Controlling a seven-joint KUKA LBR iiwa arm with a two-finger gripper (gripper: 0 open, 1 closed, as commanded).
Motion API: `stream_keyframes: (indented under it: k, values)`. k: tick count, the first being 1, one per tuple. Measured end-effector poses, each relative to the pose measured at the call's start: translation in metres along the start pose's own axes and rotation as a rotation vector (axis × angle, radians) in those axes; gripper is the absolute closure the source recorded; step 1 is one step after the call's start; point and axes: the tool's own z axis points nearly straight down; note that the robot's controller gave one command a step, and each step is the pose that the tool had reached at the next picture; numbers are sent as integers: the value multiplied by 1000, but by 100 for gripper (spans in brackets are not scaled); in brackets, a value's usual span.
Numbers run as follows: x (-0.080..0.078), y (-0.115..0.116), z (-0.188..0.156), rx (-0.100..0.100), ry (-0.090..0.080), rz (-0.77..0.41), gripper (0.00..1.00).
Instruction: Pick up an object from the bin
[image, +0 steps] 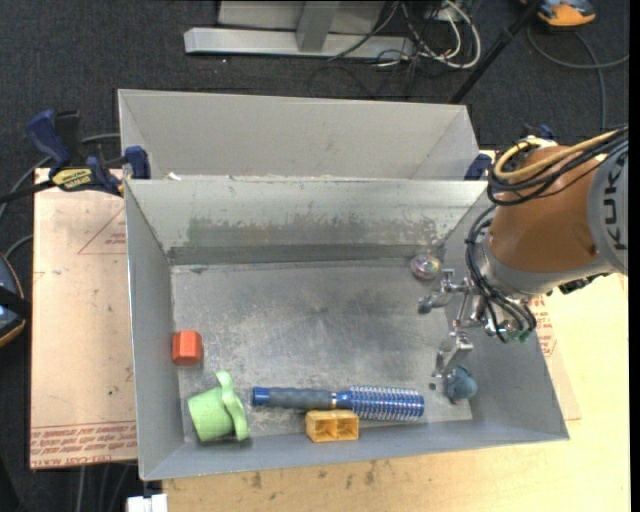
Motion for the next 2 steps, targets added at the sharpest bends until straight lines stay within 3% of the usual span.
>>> stream_keyframes:
  k: [1,2]
  values:
    - [55,57,34,-1,-3,-150,0]
    - [49,82,74,6,-27,-495,0]
